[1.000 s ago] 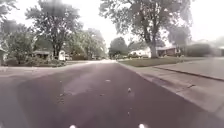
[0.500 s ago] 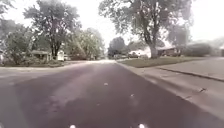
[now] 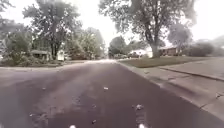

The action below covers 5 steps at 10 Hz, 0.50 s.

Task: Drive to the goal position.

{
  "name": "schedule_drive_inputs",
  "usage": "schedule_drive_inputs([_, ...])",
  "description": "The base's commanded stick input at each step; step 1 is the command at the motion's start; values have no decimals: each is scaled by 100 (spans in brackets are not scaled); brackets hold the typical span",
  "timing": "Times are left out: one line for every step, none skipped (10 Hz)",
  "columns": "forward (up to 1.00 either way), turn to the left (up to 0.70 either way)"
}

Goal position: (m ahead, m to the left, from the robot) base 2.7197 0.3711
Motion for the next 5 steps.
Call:
schedule_drive_inputs([70,0])
schedule_drive_inputs([70,0])
schedule_drive_inputs([70,0])
schedule_drive_inputs([70,0])
schedule_drive_inputs([70,0])
